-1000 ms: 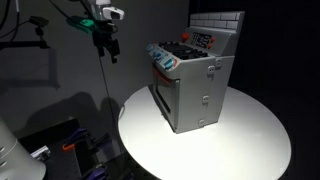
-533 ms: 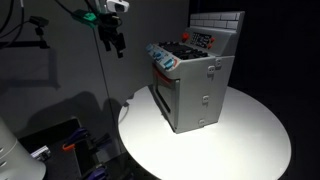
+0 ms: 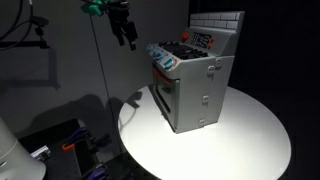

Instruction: Press the top right orange button on the stove

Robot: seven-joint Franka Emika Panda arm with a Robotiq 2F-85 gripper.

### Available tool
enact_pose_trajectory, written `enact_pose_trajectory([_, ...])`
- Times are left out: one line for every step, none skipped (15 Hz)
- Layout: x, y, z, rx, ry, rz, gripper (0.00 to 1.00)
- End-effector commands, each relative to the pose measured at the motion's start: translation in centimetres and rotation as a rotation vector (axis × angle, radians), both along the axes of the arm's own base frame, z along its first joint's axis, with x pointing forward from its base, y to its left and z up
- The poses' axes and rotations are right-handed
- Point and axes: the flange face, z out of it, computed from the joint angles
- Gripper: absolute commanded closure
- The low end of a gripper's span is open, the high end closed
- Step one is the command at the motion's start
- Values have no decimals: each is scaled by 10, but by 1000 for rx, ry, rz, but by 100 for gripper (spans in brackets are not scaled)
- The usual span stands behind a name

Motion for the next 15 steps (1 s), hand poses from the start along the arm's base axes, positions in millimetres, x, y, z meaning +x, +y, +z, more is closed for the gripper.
enact_pose_trajectory([15,-11,18,-62,-17,-75,0])
enact_pose_trajectory([19,-15,22,-81,-20,-94,0])
enact_pose_trajectory([22,-19,26,-100,-24,-112,0])
enact_pose_trajectory([26,-24,29,-114,-28,-133,0])
enact_pose_trajectory([29,-27,33,-125,-31,-152,0])
enact_pose_trajectory([33,-32,36,-136,-38,-174,0])
enact_pose_trajectory([37,-37,38,-145,-44,-198,0])
enact_pose_trajectory([41,-41,40,-158,-53,-220,0])
enact_pose_trajectory([46,-46,41,-164,-60,-241,0])
enact_pose_trajectory([51,-50,42,-171,-71,-262,0])
enact_pose_trajectory([55,-53,43,-173,-77,-279,0])
enact_pose_trajectory([59,-56,43,-175,-86,-294,0])
enact_pose_trajectory([64,-60,42,-172,-93,-310,0])
enact_pose_trajectory([68,-62,42,-171,-99,-322,0])
enact_pose_trajectory([72,-64,41,-170,-108,-332,0])
